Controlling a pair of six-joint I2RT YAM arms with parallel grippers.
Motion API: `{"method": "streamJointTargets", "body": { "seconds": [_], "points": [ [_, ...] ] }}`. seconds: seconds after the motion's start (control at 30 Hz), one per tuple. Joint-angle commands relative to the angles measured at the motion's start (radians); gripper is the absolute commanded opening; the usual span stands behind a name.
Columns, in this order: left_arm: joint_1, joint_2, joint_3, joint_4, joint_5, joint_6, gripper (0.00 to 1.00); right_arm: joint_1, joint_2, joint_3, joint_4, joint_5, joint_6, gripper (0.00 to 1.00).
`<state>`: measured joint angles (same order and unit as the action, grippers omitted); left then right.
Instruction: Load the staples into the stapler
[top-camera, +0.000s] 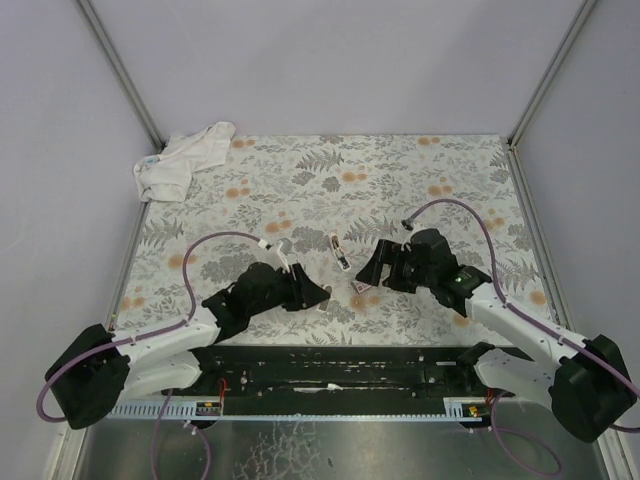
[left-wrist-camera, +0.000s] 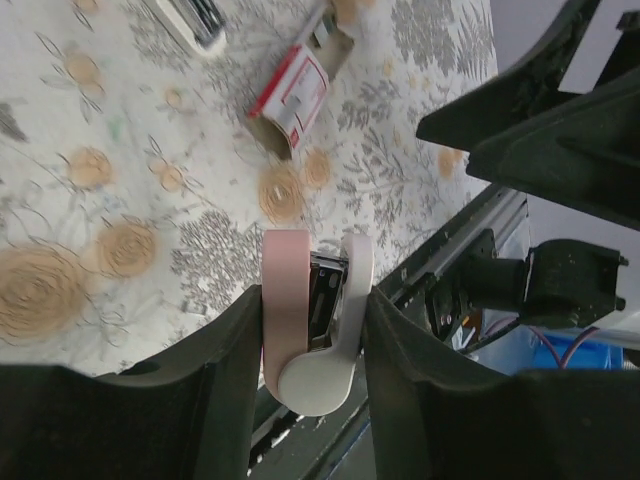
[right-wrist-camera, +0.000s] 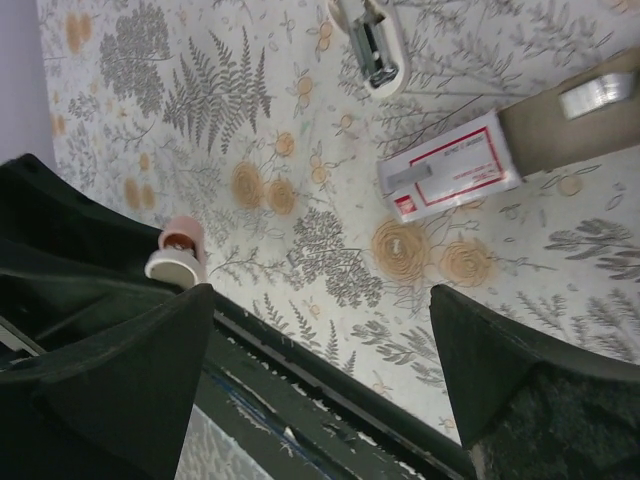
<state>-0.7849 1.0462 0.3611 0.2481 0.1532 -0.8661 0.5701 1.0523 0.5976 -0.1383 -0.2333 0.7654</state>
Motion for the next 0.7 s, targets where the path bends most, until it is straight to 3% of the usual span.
{"method": "streamJointTargets", "body": {
  "seconds": [0.0, 0.43, 0.53, 0.67],
  "points": [
    [-0.104, -0.005, -0.054, 0.201, -0.130, -0.069, 0.05, 0.045, 0.000, -0.033, 0.102, -0.049, 0.126, 0.94],
    [-0.328, 0.244, 0.110, -0.080, -0.427, -0.031, 0.09, 0.108, 0.133, -0.066, 0.205, -0.047, 0.223, 0.87],
    [-0.351, 0.289, 0.146, -0.122, -0.445, -0.023, 0.16, 0.114, 0.157, -0.076, 0.236, -0.045, 0.229, 0.85],
    [-0.353, 0.340, 0.160, -0.127, -0.417, -0.037, 0.34, 0.119, 0.205, -0.093, 0.280, -0.056, 0.236, 0.81]
  ]
}}
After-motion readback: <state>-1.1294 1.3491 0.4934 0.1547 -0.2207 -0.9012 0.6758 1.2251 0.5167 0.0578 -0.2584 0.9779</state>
